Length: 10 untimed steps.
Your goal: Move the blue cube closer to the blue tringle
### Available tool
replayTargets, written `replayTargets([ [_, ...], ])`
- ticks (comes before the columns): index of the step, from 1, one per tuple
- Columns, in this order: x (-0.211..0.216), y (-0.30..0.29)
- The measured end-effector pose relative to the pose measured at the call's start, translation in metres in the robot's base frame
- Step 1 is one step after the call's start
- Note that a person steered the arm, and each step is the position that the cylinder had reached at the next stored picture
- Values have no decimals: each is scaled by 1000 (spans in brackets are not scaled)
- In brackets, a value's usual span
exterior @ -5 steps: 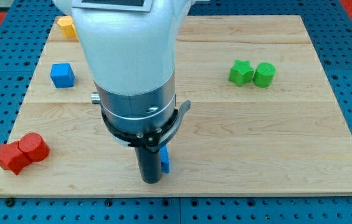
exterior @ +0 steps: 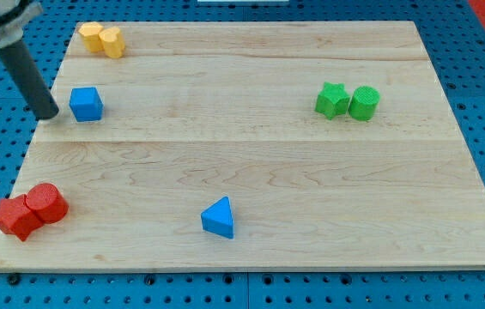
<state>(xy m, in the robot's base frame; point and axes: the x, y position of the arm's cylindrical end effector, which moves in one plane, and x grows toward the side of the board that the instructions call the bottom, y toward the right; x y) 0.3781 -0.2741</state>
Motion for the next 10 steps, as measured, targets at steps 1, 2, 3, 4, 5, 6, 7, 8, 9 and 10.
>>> replayTargets([
  [1,6,70],
  [2,60,157],
  [3,54,165],
  [4,44,185],
  [5,79,218],
  [6,104,222],
  [7,121,245],
  [8,123,277],
  [9,123,285],
  [10,108,281],
])
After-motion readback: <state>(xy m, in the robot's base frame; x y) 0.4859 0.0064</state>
